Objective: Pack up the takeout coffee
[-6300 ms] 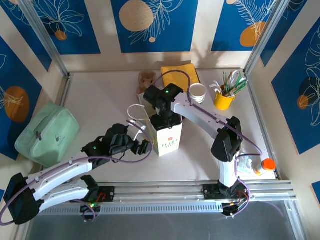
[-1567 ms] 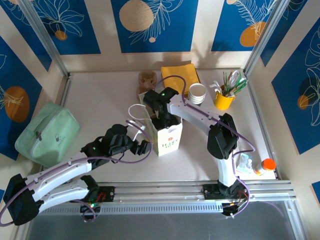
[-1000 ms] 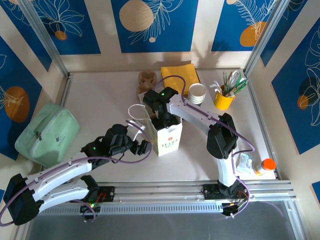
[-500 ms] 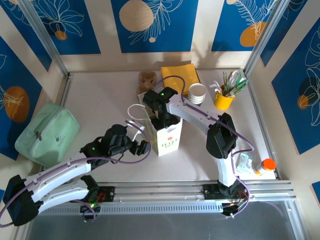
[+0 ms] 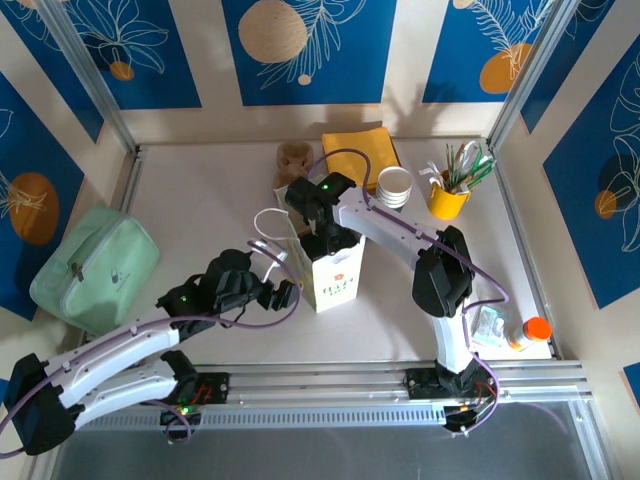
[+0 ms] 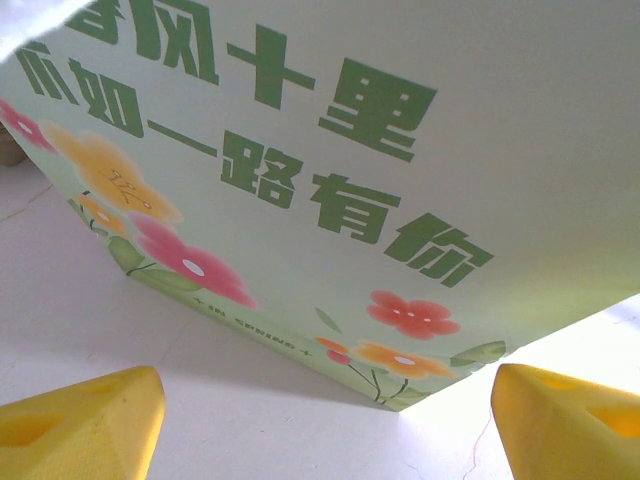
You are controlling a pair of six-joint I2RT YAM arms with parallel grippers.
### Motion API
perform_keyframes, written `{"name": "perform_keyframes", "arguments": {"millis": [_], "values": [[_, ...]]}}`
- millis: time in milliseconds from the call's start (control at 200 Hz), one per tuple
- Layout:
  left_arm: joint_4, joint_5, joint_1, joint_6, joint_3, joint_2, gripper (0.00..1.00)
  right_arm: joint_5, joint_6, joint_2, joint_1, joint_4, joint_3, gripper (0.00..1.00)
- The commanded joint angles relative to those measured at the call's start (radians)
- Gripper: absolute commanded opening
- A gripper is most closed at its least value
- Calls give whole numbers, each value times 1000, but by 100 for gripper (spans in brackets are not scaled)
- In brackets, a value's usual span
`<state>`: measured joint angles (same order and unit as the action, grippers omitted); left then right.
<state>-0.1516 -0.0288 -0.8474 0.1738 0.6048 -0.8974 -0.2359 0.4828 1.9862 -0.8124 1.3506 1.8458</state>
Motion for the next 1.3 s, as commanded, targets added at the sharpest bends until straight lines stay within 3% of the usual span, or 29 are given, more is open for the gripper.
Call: {"name": "perform_keyframes", "arguments": {"millis": [0,445,1296], "values": [[-15,-14,-7,-13,15,16,85,-5,-3,-22,-9,20,34,85],[-17,-17,-7,-12,14,16,85,-6,-3,-24,-11,30,46,76],[-15,-23,-7,-11,18,6,85,-20,-6,-24,-13,86,134,81]]}}
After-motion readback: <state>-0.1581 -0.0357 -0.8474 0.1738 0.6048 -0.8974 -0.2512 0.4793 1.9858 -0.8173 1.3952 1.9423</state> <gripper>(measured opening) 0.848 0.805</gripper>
